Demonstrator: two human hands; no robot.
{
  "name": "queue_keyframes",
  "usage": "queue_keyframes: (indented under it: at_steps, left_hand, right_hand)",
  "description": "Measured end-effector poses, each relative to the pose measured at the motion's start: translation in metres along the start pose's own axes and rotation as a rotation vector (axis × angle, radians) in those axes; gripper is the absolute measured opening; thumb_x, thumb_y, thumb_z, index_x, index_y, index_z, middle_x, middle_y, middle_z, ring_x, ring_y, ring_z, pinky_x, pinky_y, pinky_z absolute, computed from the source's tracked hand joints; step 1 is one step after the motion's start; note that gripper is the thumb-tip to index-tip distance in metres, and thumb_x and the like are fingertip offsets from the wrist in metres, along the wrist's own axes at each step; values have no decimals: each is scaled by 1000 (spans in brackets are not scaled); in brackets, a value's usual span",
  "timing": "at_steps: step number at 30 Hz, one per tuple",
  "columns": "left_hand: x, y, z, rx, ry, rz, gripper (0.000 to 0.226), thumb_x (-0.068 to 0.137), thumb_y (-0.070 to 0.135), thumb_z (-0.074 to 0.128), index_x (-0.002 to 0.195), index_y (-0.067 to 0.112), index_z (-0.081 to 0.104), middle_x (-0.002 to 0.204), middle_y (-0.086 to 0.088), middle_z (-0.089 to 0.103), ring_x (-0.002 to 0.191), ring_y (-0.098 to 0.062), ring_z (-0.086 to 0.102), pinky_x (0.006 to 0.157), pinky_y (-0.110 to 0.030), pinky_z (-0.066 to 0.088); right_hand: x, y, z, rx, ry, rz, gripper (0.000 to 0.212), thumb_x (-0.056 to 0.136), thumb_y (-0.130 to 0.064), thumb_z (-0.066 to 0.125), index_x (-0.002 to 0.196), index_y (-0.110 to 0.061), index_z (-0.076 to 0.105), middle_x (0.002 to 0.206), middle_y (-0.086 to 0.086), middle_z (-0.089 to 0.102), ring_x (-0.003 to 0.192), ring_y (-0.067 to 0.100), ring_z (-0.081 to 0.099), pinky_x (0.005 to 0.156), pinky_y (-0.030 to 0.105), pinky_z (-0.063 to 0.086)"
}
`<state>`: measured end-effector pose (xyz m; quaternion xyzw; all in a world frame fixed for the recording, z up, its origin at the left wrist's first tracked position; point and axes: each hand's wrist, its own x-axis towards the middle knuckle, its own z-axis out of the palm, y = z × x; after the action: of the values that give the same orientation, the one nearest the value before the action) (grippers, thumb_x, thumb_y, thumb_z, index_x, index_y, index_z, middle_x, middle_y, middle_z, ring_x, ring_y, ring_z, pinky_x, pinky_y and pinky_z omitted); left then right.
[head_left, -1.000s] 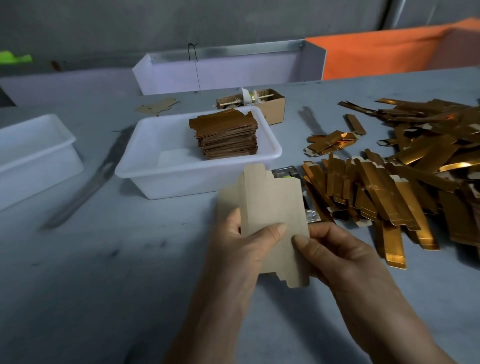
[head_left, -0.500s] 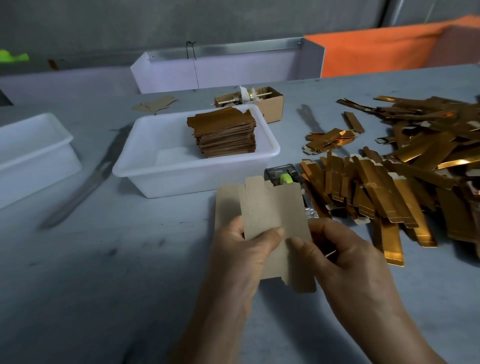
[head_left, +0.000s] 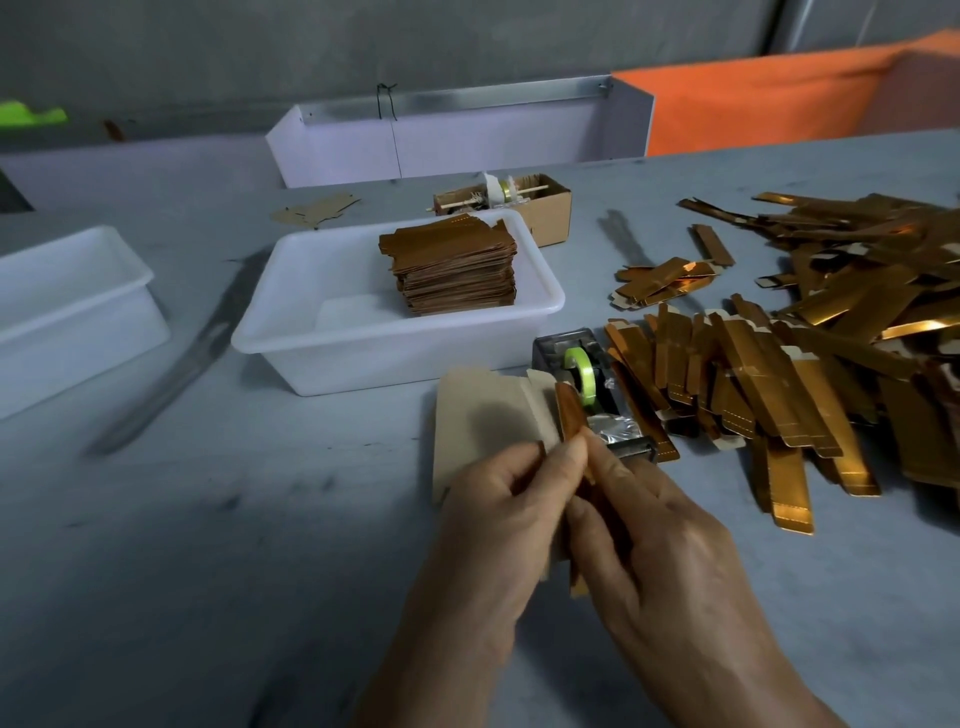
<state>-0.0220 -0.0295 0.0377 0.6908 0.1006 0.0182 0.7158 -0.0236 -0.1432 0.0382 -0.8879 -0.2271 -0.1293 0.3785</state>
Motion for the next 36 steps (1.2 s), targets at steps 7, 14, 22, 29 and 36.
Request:
queue_keyframes:
  at_steps: [7, 14, 22, 29, 36]
  left_hand:
    - [-7, 11, -7, 197, -85, 45, 30, 87, 40, 61, 91, 12, 72, 89, -20, 70, 79, -29, 67, 78, -48, 54]
    - [-6, 8, -1, 277, 22, 40, 14, 86, 30, 68, 97, 27, 60, 85, 7, 74, 78, -3, 69, 61, -13, 50]
    - [-12, -8, 8, 272, 222, 159, 11, 83, 23, 72, 79, 31, 67, 75, 9, 69, 73, 1, 65, 57, -8, 48]
    - [-31, -11, 35, 1262, 318, 542, 25, 66, 10, 64, 88, 6, 75, 72, -8, 62, 66, -24, 61, 53, -30, 50]
    - [-41, -19, 45, 1264, 79, 313, 25, 68, 13, 57, 82, 12, 77, 72, -2, 62, 66, -18, 64, 45, -22, 45]
  right_hand:
    - [11, 13, -16, 587, -1, 500, 43, 61, -55, 58, 101, -41, 55, 83, -18, 65, 78, -4, 63, 59, 14, 50]
    - [23, 22, -18, 1015, -104, 660, 31, 66, -23, 65, 96, -16, 71, 81, 3, 73, 77, 18, 71, 72, 33, 54]
    - [16, 23, -11, 934, -19, 650, 29, 65, -26, 64, 93, -24, 68, 85, -3, 73, 77, 12, 70, 58, 22, 53]
    - [17, 20, -8, 948, 11, 709, 13, 84, -26, 58, 82, -20, 70, 77, 1, 71, 68, 11, 68, 49, 15, 50]
    - [4, 22, -8, 848, -9, 738, 29, 55, -38, 66, 80, -24, 68, 75, -3, 71, 67, 7, 67, 53, 19, 51]
